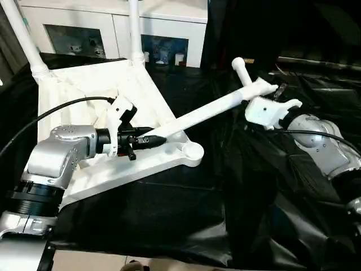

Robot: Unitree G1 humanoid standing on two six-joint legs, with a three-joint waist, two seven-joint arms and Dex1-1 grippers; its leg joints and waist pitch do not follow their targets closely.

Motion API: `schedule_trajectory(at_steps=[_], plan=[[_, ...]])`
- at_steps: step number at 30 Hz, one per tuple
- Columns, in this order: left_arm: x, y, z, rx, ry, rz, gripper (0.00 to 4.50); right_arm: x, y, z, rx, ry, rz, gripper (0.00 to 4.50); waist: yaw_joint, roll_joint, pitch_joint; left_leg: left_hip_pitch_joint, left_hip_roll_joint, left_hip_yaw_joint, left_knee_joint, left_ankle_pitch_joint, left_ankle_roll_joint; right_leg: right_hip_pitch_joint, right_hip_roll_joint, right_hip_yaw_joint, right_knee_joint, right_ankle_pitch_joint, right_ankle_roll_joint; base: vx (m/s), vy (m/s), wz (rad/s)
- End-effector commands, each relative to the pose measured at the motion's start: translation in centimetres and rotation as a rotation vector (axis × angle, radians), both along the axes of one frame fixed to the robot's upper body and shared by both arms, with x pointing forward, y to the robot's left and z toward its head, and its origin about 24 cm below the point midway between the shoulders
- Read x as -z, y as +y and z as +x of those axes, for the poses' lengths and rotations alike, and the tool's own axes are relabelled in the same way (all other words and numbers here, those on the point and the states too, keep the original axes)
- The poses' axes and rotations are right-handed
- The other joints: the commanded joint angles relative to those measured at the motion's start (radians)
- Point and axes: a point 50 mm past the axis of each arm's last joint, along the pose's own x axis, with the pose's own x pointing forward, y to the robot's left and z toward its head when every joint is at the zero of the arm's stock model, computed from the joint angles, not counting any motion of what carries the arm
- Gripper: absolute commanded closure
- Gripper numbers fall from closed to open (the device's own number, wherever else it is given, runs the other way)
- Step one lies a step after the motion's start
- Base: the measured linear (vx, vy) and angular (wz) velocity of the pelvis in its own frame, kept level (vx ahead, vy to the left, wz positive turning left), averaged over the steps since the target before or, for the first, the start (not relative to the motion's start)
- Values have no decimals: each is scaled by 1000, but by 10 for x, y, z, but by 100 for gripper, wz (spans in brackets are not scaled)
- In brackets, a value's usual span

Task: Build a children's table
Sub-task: Insert table leg to table base

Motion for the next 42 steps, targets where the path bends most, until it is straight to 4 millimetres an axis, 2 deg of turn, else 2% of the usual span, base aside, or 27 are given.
schedule_trajectory(at_steps=[1, 5, 6, 8, 13, 20, 26, 31, 32, 33, 34, 37, 41, 42], plan=[[-14, -8, -1, 77, -55, -31, 307, 1, -4, 0, 5, -3, -22, 24, -2, 1, -73, 23, 48, -22, -52, -107, 40, 58, -75, 56, -57, -8, -218, 0, 0, 0], [-14, -3, 3, 46, -64, -13, 307, 0, -6, 0, 9, -26, -28, 24, -2, 1, -73, 22, 48, -22, -52, -106, 41, 59, -73, 56, -55, 0, -219, 0, 0, 0], [-15, -2, 2, 52, -62, -15, 307, 0, -7, 1, 14, -29, -31, 24, -2, 5, -73, 23, 48, -23, -52, -108, 39, 58, -74, 56, -55, -2, -219, 0, 0, 0], [-15, -3, 1, 67, -56, -22, 307, -1, -9, 1, 23, -34, -34, 24, -3, 5, -73, 23, 47, -22, -52, -118, 35, 58, -73, 56, -57, -13, -218, 0, 0, 0], [-15, -2, 1, 61, -59, -20, 307, 0, -10, 2, 11, -41, -56, 24, -2, 1, -74, 22, 46, -22, -50, -115, 37, 59, -73, 56, -55, -1, -221, 0, 0, 0], [-16, 2, 5, 18, -76, -16, 307, 1, -10, 0, -13, -46, -58, 24, -3, 1, -74, 23, 47, -21, -50, -117, 41, 58, -73, 56, -55, 0, -219, 0, 0, 0], [-17, -4, -7, 134, -30, -54, 307, 7, -13, 3, 22, -18, -89, 24, -4, 2, -72, 23, 47, -22, -49, -136, 31, 56, -74, 56, -55, -34, -222, 0, 0, 0], [-18, -3, -11, 155, -13, -67, 307, 10, -16, 4, 29, 8, -104, 24, -6, 2, -68, 24, 47, -22, -50, -180, 12, 52, -73, 57, -62, -107, -204, 0, 0, 0], [-18, -3, -11, 154, -13, -67, 307, 10, -16, 4, 29, 9, -104, 42, -6, 2, -68, 24, 47, -22, -50, -180, 12, 52, -73, 57, -62, -107, -204, 0, 0, 0], [-18, -2, -10, 144, -20, -65, 307, 12, -17, 4, 30, 19, -102, 42, -8, -5, -67, 24, 47, -21, -50, -188, 8, 52, -71, 57, -64, -119, -197, 0, 0, 0], [-18, -2, -9, 139, -23, -64, 307, 12, -17, 4, 29, 23, -98, 52, -6, -2, -67, 24, 46, -22, -49, -189, 6, 52, -73, 58, -64, -130, -193, 0, 0, 0], [-18, 0, -7, 112, -33, -58, 307, 15, -17, 3, 20, 44, -82, 78, -7, -1, -67, 24, 46, -22, -49, -198, 4, 49, -72, 57, -65, -146, -189, 0, 0, 0], [-18, 1, -5, 91, -40, -55, 307, 17, -16, 3, 13, 56, -74, 111, -7, -2, -68, 22, 46, -23, -48, -184, 9, 51, -71, 58, -62, -123, -190, 0, 0, 0], [-18, 2, -4, 85, -45, -52, 307, 18, -16, 3, 13, 59, -72, 132, -7, -1, -69, 21, 46, -23, -48, -181, 10, 51, -71, 58, -61, -117, -191, 0, 0, 0]])
